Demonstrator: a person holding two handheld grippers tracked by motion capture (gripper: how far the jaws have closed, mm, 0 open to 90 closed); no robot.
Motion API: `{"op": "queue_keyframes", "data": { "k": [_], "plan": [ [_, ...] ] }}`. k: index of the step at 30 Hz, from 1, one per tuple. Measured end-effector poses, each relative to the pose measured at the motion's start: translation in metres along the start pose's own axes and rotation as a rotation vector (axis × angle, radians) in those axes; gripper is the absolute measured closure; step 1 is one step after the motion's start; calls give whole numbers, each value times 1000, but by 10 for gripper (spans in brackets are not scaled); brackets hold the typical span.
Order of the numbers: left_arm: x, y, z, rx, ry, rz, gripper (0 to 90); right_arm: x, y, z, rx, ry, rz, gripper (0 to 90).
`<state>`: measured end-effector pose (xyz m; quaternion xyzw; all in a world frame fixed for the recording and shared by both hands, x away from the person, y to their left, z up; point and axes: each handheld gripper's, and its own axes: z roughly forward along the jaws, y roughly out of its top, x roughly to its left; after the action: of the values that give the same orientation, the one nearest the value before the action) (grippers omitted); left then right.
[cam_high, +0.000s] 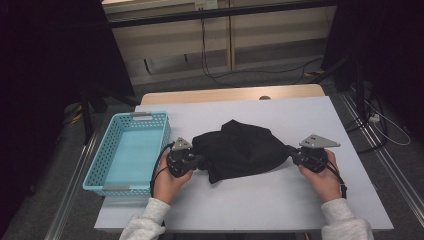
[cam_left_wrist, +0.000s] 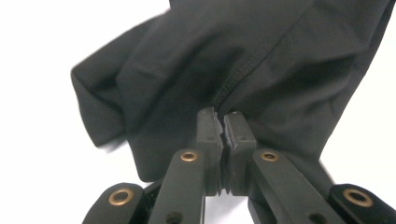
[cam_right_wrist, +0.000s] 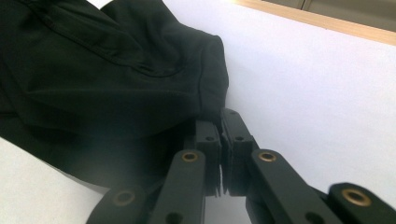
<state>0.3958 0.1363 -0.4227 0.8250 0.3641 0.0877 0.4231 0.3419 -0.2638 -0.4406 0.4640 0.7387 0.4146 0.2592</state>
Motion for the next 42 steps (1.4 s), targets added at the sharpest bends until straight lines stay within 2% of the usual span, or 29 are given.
{"op": "queue_keyframes", "data": {
  "k": [7, 10, 14, 15, 17, 19, 21, 24, 27, 29, 32, 37, 41, 42],
  "plan": [
    [3, 15, -4, -31, 13, -26, 874, -2, 1, -2, 3, 7, 5, 872],
    [4, 28, -2, -36, 31, -16, 874, -2, 1, -2, 10, 7, 2, 872],
    [13, 40, 1, -22, 62, -34, 876, -4, 7, -9, 24, -11, -49, 876],
    [15, 42, 2, -10, 63, -30, 877, -6, 8, -12, 25, -15, -47, 878],
    [16, 41, 6, -4, 62, -46, 877, -11, 8, -15, 20, -7, -29, 880],
    [16, 37, 11, 18, 43, -63, 877, -14, 4, -16, 33, -8, -23, 881],
    [16, 32, 18, 41, 31, -64, 875, -14, -1, -13, 48, -3, -16, 878],
    [17, 24, 25, 50, 16, -80, 872, -11, -3, -10, 67, 1, -26, 875],
    [16, 19, 28, 57, 10, -73, 867, -11, -4, -10, 62, 4, -26, 868],
    [16, 16, 27, 54, 6, -73, 859, -12, -6, -10, 56, 15, -3, 854],
    [14, 12, 26, 54, 7, -71, 828, -13, -10, -7, 78, 21, 3, 840],
    [12, 4, 26, 61, -6, -84, 817, -12, -11, -5, 92, 9, -31, 739],
    [10, 2, 27, 57, -7, -79, 814, -8, -11, -2, 107, 4, -69, 590],
    [10, 3, 27, 52, -10, -79, 814, -6, -11, -1, 117, 18, -76, 552]
  ]
}}
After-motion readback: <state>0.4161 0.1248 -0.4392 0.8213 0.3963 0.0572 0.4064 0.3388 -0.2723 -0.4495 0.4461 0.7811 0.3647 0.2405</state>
